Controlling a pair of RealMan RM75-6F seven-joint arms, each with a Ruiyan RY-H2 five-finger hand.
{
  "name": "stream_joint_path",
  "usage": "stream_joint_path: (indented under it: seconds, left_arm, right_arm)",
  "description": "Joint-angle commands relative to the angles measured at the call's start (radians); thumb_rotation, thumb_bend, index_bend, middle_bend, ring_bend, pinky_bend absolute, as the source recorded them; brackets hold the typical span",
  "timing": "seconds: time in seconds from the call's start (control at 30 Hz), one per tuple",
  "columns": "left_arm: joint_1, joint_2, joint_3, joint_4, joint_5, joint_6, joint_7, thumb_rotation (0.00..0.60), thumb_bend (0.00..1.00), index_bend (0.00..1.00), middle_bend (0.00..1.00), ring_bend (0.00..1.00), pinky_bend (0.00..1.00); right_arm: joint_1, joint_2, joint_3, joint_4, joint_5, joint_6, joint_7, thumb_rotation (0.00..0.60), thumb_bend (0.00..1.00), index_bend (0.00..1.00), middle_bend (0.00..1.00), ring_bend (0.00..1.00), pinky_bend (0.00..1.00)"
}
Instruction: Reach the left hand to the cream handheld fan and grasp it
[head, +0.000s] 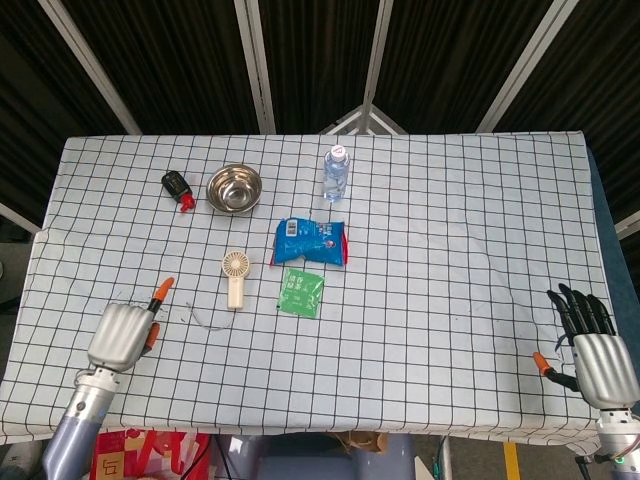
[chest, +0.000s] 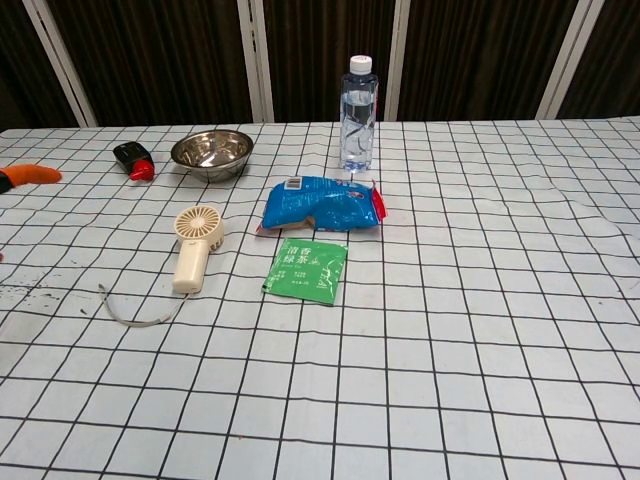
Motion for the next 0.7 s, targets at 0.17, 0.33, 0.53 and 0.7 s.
stream_joint_path:
  seconds: [0.17, 0.33, 0.53, 0.7]
  left_arm:
    - [-0.132, -0.152, -0.081, 0.012, -0.258, -0.108, 0.212, 0.6, 0.7, 0.0, 0.9, 0.83, 0.8]
    - [-0.178, -0.217, -0.089, 0.047, -0.344, -0.105, 0.287, 0.6, 0.7, 0.01, 0.9, 0.83, 0.8]
    - [-0.224, -0.279, -0.095, 0.081, -0.396, -0.095, 0.321, 0.6, 0.7, 0.04, 0.9, 0.83, 0.8]
    - [-0.249, -0.308, -0.083, 0.104, -0.411, -0.077, 0.338, 0.6, 0.7, 0.05, 0.9, 0.83, 0.8]
  right_arm:
    - [0.002, 0.002, 0.0, 0.001, 0.0, -0.004, 0.006, 0.6, 0.28, 0.1, 0.0, 0.0, 0.0]
    - [0.004, 0.004, 0.0, 0.0, 0.001, -0.008, 0.009, 0.6, 0.28, 0.1, 0.0, 0.0, 0.0]
    - [0.006, 0.006, 0.0, -0.002, 0.003, -0.013, 0.009, 0.6, 0.28, 0.1, 0.0, 0.0, 0.0]
    - [0.007, 0.007, 0.001, -0.004, 0.005, -0.015, 0.009, 0.6, 0.28, 0.1, 0.0, 0.0, 0.0]
